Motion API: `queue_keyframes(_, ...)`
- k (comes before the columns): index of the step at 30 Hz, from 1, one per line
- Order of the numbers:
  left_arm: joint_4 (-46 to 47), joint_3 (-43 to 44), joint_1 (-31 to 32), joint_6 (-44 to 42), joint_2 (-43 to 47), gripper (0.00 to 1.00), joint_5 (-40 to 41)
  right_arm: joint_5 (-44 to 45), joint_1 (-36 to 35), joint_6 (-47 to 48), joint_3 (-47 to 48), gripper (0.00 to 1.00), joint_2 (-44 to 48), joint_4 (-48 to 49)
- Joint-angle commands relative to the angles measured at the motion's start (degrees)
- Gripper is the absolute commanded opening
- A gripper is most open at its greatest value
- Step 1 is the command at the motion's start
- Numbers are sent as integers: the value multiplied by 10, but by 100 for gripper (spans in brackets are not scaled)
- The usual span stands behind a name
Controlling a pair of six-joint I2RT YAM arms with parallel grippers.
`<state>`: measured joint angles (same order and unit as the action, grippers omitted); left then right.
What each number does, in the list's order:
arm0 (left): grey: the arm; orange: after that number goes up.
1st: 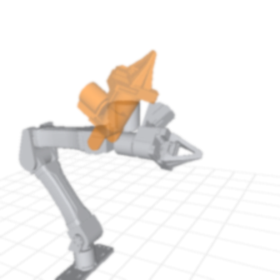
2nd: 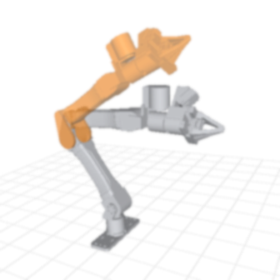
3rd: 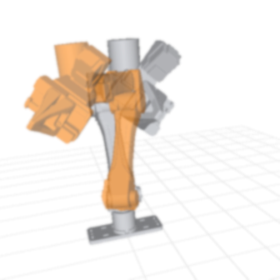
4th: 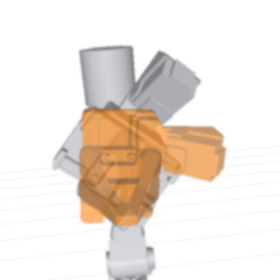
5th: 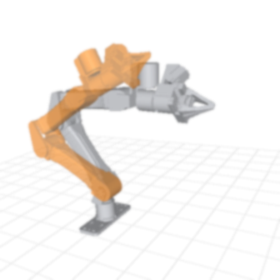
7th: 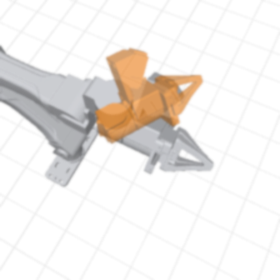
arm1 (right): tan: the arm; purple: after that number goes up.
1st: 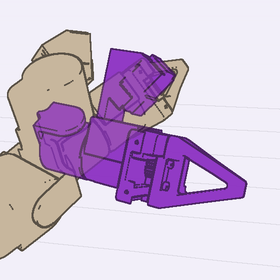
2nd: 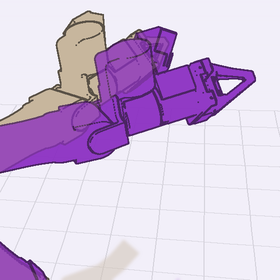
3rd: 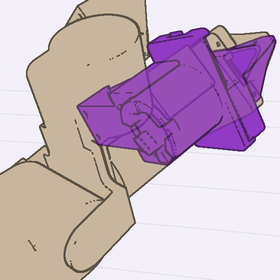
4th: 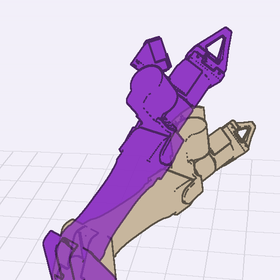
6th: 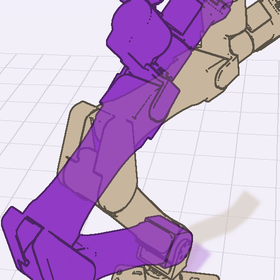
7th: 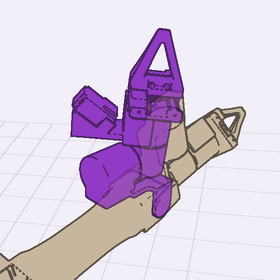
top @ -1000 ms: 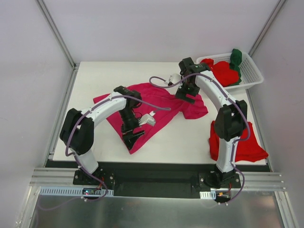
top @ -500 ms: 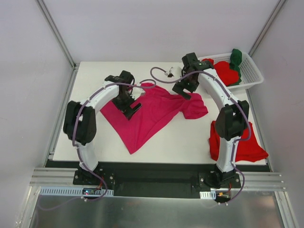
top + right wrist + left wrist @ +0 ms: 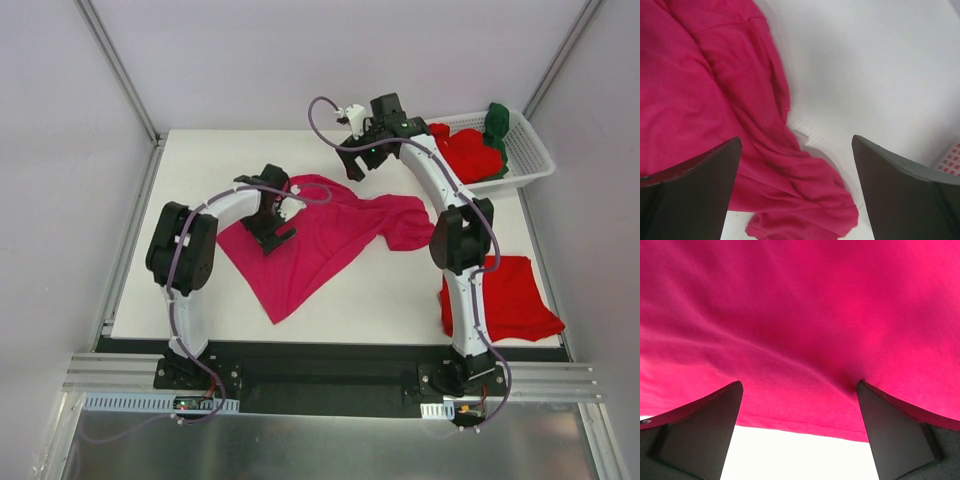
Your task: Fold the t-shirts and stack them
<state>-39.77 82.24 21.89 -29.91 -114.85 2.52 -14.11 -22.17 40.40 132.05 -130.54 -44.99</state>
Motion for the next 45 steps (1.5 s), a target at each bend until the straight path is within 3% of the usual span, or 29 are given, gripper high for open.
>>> queue_keyframes(1, 64, -135, 12, -102, 59, 99, 66, -48, -20, -17, -13, 96, 20, 26)
queue_keyframes(4, 91, -228, 5, -166, 119, 99, 89, -56, -27, -6, -19, 96, 20, 22)
queue_keyframes(10, 98, -324, -39, -244, 202, 99, 108, -95, -33, -19, -36, 96, 14, 39)
queue_keyframes(17, 97, -301, -50, -248, 206, 99, 123, 8, -101, 130, -82, 96, -3, 46)
queue_keyframes(23, 94, -278, -48, -235, 201, 99, 132, 39, -141, 181, -133, 96, -16, 114)
queue_keyframes(32, 65, -328, -26, -225, 271, 99, 136, 123, -155, 223, -143, 96, -68, 268)
queue_keyframes(40, 28, -367, -5, -199, 325, 99, 134, 189, -154, 266, -129, 96, -107, 325)
queue_keyframes(45, 6, -385, 2, -187, 349, 99, 136, 266, -145, 346, -144, 96, -130, 466)
